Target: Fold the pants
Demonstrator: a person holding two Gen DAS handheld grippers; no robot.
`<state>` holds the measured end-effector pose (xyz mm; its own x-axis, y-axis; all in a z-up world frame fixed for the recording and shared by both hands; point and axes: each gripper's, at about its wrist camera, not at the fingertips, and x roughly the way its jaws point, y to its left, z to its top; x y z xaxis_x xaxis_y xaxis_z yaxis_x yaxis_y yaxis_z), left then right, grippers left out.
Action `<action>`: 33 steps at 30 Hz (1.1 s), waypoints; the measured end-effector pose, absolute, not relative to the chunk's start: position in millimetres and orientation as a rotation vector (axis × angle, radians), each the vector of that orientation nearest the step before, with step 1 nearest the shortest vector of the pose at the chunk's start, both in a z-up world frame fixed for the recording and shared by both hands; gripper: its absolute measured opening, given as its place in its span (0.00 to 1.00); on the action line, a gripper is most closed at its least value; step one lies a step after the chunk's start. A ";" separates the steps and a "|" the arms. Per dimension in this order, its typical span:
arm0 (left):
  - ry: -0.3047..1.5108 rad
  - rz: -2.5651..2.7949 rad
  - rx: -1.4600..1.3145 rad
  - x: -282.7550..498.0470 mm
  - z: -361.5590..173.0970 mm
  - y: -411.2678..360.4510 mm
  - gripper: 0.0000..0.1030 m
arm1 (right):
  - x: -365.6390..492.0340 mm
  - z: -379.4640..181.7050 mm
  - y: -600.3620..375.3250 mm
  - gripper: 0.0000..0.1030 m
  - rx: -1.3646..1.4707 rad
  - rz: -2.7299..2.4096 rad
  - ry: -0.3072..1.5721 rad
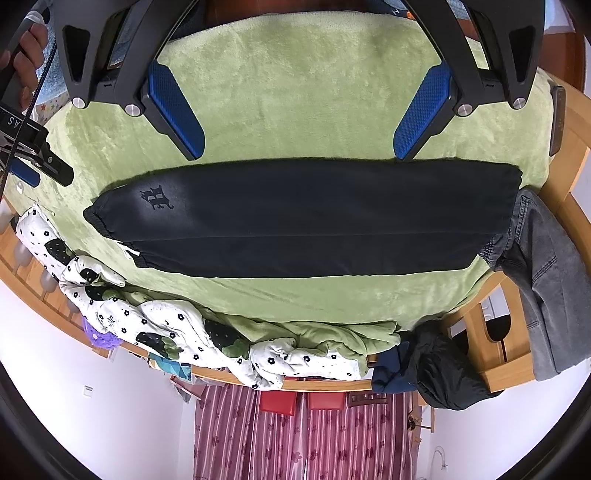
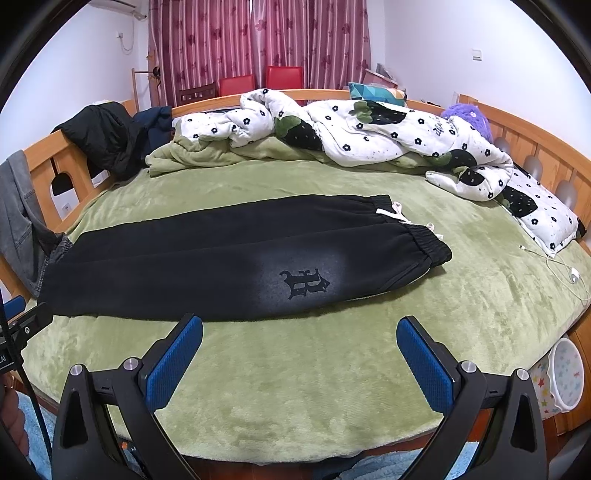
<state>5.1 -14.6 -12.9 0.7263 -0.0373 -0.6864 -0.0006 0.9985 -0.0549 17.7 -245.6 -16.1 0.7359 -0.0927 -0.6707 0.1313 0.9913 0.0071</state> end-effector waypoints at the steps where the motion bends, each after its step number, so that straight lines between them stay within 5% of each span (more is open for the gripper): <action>1: 0.758 -0.021 -0.052 5.2 -13.0 -14.6 1.00 | 17.7 -15.9 -245.5 1.00 0.054 -0.123 0.733; 33: 0.758 -0.022 -0.055 4.8 -12.7 -15.0 1.00 | 14.3 -10.5 -234.8 1.00 0.056 -0.099 0.727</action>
<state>4.8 -15.0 -12.7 0.7259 -0.0394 -0.6866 0.0000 0.9984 -0.0573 14.3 -234.8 -10.5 0.7426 -0.0710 -0.6660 0.1097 0.9938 0.0163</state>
